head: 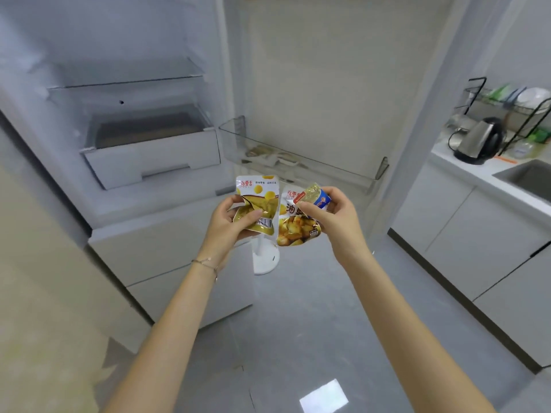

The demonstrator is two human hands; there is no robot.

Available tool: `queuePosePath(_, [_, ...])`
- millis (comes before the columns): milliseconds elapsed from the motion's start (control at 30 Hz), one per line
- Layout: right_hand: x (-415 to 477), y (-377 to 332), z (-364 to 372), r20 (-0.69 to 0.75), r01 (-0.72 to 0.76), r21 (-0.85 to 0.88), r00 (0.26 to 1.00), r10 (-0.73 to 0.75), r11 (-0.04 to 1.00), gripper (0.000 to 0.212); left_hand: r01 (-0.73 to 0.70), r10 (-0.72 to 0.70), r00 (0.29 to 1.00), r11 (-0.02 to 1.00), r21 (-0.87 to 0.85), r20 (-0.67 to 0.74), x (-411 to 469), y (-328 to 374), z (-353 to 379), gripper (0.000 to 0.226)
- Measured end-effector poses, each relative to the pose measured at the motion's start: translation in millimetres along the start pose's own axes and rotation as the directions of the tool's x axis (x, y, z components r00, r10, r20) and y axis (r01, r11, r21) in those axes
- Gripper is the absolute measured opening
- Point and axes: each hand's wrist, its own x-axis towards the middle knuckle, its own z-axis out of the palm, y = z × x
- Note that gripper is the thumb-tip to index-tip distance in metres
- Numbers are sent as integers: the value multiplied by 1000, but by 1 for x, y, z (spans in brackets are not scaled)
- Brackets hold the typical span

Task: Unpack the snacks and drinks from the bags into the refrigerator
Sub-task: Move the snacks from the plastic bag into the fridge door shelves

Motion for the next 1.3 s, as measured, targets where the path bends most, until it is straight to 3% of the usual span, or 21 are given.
queuePosePath(533, [132, -70, 30, -71, 295, -59, 952, -299, 954, 23, -288, 285, 957, 955, 71, 54, 136, 87, 3, 42])
queuePosePath(700, [159, -73, 43, -172, 344, -127, 916, -362, 930, 26, -372, 339, 920, 914, 161, 199, 185, 110, -11, 32])
queuePosePath(967, [186, -54, 58, -302, 145, -331, 920, -250, 933, 29, -438, 223, 828, 830, 345, 515, 253, 125, -33, 32])
queuePosePath(1200, [188, -45, 58, -286, -58, -533, 951, -115, 844, 22, -619, 76, 636, 645, 449, 768, 288, 120, -44, 21])
queuePosePath(1300, [186, -46, 54, -320, -115, -545, 944, -79, 830, 23, -672, -30, 564, 564, 480, 825, 296, 119, -37, 20])
